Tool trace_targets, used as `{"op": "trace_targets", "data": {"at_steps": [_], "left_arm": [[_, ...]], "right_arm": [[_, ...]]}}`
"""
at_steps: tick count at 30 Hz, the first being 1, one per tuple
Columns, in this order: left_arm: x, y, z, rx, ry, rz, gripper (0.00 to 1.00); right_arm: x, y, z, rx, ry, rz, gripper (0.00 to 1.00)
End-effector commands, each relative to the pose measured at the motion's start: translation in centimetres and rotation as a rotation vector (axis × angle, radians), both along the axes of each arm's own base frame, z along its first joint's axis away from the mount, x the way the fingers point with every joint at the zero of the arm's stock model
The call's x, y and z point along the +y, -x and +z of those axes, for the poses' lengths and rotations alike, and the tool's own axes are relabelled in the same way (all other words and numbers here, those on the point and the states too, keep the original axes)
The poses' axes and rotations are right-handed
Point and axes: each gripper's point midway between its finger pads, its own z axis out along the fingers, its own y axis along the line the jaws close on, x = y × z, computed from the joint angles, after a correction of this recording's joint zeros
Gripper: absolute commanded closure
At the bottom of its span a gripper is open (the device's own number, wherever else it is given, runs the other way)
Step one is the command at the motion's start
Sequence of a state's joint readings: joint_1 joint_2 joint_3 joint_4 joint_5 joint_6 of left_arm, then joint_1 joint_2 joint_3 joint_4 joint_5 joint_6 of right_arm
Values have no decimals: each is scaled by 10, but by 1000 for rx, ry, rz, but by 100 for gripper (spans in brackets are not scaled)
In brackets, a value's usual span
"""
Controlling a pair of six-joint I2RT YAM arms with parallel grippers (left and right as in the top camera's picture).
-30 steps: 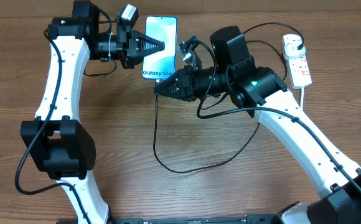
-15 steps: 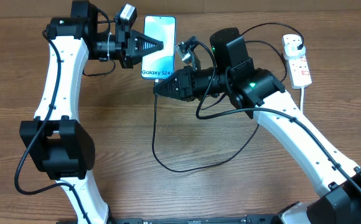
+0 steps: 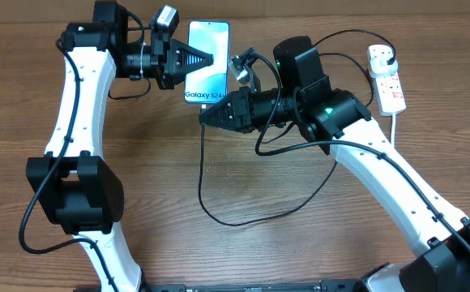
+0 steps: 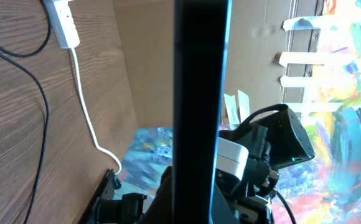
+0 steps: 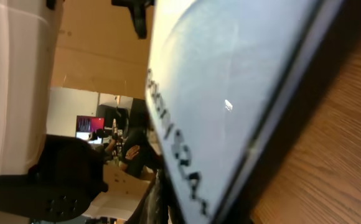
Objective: Plug charger to phone and switch on socket
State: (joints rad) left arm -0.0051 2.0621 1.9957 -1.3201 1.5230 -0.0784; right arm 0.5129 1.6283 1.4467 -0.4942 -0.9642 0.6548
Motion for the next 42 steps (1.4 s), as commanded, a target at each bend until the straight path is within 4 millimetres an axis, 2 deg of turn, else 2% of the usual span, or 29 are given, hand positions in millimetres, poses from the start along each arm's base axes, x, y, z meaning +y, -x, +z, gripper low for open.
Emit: {"op": "trace_targets", "data": {"at_steps": [1,7,17,42], "left_arm": [[-3,7,18,-14,56,-19,96],[-3,8,18,-15,57,-19,96],[-3,6,18,-24,57,-18,96],[-3,6,18,2,57,-18,96]], "right_arm": [[-2,-5,-7,7,25,-29,96],[-7,-10,-6,7,18,-37,96],[-3,7,2,6,-33,58,96],[-3,-2,1,-7,-18,15,96]]}}
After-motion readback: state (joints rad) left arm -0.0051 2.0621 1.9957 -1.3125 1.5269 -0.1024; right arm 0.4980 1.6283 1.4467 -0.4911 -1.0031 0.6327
